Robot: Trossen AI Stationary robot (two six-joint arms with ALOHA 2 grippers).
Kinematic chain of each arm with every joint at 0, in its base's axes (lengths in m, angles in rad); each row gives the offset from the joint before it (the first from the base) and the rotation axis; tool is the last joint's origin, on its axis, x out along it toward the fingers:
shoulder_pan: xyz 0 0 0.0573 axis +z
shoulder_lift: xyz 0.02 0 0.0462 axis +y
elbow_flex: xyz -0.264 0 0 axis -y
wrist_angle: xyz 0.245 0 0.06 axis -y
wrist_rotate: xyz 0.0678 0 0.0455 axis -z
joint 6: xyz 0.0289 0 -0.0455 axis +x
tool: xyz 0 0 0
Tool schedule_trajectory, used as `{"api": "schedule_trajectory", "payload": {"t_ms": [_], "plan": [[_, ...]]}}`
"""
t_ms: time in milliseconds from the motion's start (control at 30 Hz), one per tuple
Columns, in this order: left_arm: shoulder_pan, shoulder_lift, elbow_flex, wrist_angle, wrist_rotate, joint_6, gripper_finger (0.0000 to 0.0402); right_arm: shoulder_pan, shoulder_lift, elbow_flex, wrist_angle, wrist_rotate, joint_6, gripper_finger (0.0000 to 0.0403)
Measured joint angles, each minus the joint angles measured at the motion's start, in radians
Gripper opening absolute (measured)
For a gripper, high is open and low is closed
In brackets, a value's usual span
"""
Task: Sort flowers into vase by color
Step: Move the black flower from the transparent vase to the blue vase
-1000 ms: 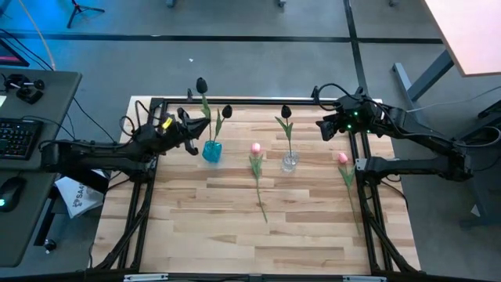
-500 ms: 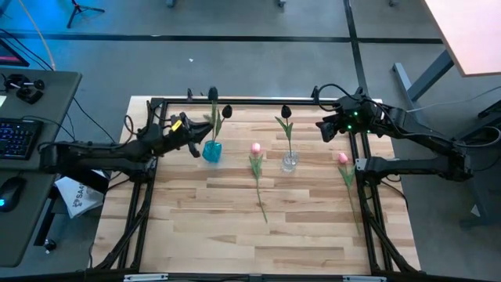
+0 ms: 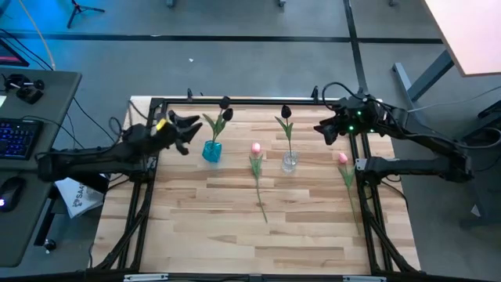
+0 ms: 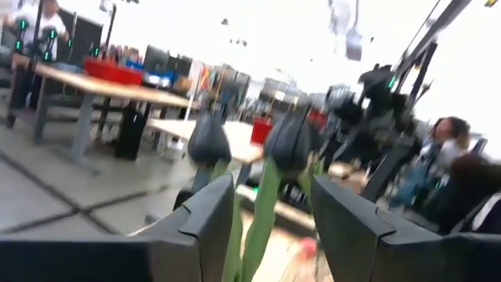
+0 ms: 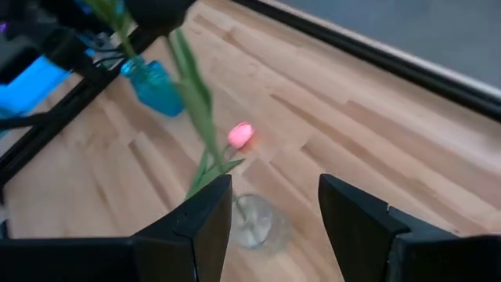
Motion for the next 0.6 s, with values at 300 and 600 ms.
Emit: {"api": "schedule_trajectory", "payload": {"t_ms": [300, 600], "plan": [[-0.002, -0.159, 0.002, 0.117, 0.027, -0.024, 0.0165, 0.011, -0.031, 0.000, -0.130, -0.091, 0.040, 0.0186], [-0.093, -0.115, 0.027, 0.236, 0.038, -0.026, 0.0165, 0.180, 0.018, 0.000, -0.155, -0.130, 0.124, 0.0186]]}}
